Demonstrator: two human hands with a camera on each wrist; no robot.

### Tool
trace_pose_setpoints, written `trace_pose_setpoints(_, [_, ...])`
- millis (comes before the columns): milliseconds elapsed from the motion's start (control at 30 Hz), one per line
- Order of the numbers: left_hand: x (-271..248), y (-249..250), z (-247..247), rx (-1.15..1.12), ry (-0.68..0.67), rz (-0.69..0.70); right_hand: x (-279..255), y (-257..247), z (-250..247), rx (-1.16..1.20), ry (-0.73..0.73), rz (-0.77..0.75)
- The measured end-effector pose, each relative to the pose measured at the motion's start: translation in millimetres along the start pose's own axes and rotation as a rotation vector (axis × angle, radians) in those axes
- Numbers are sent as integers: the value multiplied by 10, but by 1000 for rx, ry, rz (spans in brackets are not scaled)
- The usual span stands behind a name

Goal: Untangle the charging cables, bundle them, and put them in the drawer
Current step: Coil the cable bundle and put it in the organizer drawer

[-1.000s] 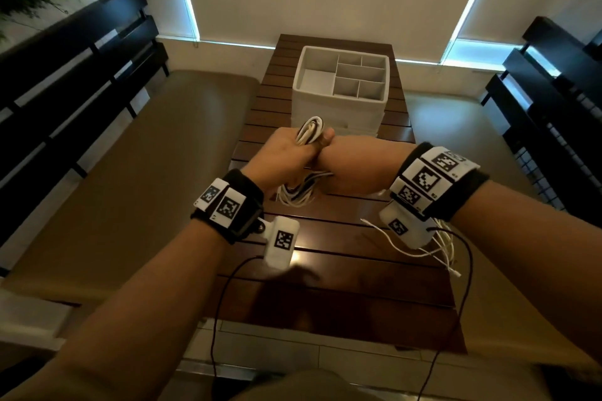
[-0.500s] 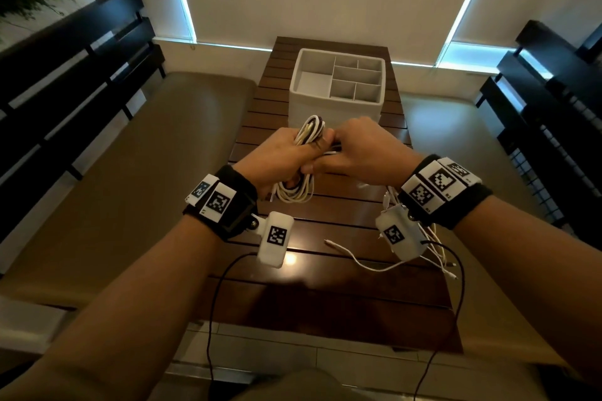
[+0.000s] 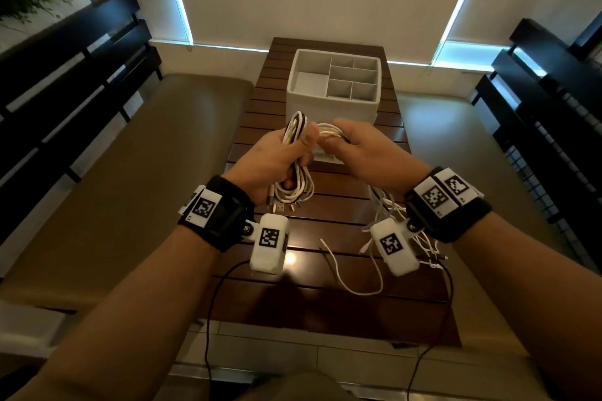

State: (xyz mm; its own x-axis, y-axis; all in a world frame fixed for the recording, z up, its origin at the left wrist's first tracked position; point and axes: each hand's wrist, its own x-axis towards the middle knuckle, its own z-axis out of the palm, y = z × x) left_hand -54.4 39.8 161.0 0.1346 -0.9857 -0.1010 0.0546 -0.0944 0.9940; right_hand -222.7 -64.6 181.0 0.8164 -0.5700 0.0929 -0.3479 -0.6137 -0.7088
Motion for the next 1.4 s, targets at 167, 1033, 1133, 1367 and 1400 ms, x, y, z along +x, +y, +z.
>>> trace_pose_setpoints(167, [1,-53,40,94,29,-4,-71,-53,-11,25,8,34])
trace_pose_setpoints(1033, [32,42,25,203,-36,28,-283,124,-307,22,-176,-21])
trace_pose_setpoints(1133, [47,-18,72,148,-4,25,-214,203,-258,-84,-115,-49])
trace_pose_setpoints(1367, [78,-56,183,203,47,59,-153,178,-181,48,12,-18])
trace_pose_setpoints(1400, [75,-45,188,200,41,67,-160,169,-191,53,10,-15])
